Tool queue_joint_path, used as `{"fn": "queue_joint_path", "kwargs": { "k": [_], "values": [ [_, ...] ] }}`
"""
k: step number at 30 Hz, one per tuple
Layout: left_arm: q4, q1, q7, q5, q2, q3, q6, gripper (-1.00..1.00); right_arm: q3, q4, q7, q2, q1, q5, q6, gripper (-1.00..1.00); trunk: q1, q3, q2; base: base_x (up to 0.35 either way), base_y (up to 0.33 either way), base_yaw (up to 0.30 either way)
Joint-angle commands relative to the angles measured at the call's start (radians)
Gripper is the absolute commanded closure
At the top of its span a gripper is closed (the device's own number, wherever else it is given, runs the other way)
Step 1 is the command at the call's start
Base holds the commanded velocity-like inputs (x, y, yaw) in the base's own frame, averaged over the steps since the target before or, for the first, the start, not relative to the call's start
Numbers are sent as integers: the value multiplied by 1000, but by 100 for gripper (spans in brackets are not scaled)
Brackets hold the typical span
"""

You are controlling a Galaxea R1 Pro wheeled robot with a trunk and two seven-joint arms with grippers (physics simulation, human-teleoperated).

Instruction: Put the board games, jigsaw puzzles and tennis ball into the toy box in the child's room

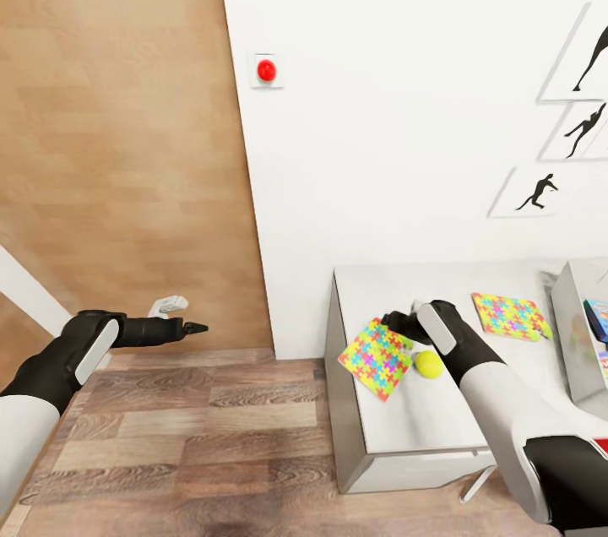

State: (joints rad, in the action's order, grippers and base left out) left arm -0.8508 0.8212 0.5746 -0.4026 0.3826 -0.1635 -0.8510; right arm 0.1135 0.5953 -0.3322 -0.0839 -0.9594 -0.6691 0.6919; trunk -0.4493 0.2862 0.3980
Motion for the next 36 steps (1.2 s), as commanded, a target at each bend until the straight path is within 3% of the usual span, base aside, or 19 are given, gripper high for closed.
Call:
{"fn": "queue_joint_path", "kwargs": {
  "k": [1,5,9,36],
  "values": [
    [-1,1,1,-2,1,-2,-4,-100,14,1,-9,-2,-1,-10,1,-100,-1,2,2,52,-56,0],
    [-1,1,1,-2,1,-2,-4,-100,54,1,-8,-3,-1,-11,-3,-100,-1,2,2,66,-83,0],
    [-1,1,1,-2,1,-2,-4,-100,70,1,-8,-4,-1,-12,-5,-100,-1,2,2,23,-25,0],
    [-1,1,1,-2,1,-2,-4,-100,74,1,19,-4,-1,-12,-6,-100,-1,28,2,1,-1,0]
  ]
}}
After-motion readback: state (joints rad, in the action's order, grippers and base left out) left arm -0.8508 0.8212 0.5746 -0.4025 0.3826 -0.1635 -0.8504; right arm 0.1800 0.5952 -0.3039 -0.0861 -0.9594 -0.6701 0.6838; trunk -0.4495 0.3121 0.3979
